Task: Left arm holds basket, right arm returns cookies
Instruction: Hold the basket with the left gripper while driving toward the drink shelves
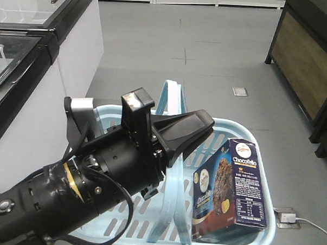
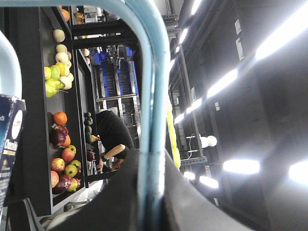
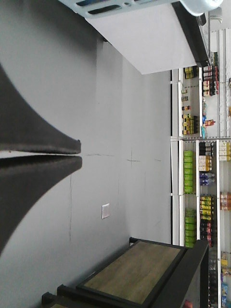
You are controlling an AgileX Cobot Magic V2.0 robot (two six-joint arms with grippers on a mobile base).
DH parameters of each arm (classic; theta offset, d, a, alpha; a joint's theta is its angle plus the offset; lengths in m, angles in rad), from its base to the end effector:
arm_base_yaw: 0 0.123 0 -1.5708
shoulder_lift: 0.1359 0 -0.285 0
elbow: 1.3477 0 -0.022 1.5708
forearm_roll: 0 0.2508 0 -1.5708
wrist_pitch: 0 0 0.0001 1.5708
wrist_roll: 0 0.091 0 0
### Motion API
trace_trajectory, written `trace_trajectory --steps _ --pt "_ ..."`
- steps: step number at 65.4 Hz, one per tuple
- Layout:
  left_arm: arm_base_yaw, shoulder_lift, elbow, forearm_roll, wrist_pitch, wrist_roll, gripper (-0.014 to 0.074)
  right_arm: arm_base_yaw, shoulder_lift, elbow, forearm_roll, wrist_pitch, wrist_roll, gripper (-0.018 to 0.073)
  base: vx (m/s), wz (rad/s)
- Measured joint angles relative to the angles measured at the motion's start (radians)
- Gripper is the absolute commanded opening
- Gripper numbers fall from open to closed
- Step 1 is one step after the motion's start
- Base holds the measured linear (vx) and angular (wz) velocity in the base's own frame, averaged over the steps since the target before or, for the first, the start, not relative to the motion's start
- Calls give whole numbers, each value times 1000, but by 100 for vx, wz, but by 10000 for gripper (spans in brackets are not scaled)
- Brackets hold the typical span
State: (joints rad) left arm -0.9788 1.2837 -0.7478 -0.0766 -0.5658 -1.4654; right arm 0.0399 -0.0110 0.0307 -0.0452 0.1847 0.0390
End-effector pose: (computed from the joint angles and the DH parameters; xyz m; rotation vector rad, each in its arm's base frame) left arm 0.1610 -0.2327 0.3262 -0.5342 1.7348 -1.9253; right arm 0.0563 0.0015 0.1866 -0.0320 1.6875 0.0189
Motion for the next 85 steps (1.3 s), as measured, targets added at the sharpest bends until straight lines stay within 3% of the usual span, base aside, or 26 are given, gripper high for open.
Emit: trace_trajectory --steps 85 --pt "0 0 0 0 0 1 -8 0 0 0 0 -1 0 -8 29 -2"
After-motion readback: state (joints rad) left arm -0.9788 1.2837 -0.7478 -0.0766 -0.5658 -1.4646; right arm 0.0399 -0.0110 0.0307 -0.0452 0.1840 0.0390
